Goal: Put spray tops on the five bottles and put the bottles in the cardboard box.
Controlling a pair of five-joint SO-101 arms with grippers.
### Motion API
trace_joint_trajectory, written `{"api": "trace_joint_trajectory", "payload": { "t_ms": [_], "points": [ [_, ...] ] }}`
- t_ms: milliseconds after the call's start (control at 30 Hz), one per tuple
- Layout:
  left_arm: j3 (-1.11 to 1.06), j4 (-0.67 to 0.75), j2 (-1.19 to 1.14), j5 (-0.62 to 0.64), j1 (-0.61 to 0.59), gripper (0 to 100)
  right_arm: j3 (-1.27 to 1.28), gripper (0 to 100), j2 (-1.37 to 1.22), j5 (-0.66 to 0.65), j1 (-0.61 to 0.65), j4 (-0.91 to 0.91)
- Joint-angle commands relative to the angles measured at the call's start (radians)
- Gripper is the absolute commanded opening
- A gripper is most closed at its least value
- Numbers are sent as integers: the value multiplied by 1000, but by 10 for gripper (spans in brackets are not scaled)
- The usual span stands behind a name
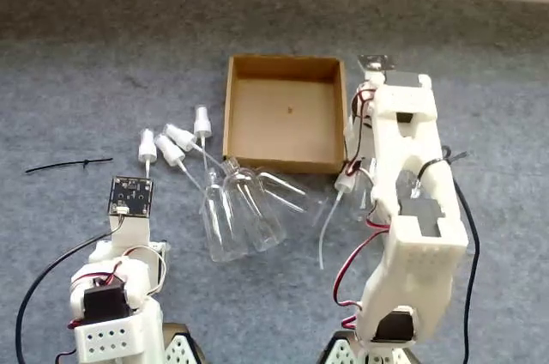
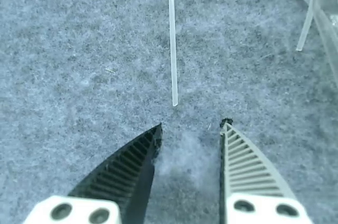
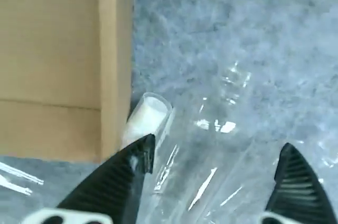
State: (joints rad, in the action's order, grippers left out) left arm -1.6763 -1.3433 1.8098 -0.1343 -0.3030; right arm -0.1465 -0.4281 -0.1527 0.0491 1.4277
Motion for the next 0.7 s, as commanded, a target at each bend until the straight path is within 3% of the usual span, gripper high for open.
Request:
{"api": "trace_joint_trajectory", "payload": {
  "t_ms": [0,300,500,567,667],
  "points": [
    [-19,-6,12,-8,-10,171,-58,297,1,12,2,-47],
    [-19,-6,12,-8,-10,171,-58,126,-21,6,-4,-65],
    [-19,-3,13,-9,-16,172,-67,2,-12,-12,-110,-56],
    [-19,26,15,-15,-71,175,-85,5,-5,-87,-140,-50],
    [-15,127,15,-178,-214,174,-133,5,19,-158,-162,28]
  ]
}}
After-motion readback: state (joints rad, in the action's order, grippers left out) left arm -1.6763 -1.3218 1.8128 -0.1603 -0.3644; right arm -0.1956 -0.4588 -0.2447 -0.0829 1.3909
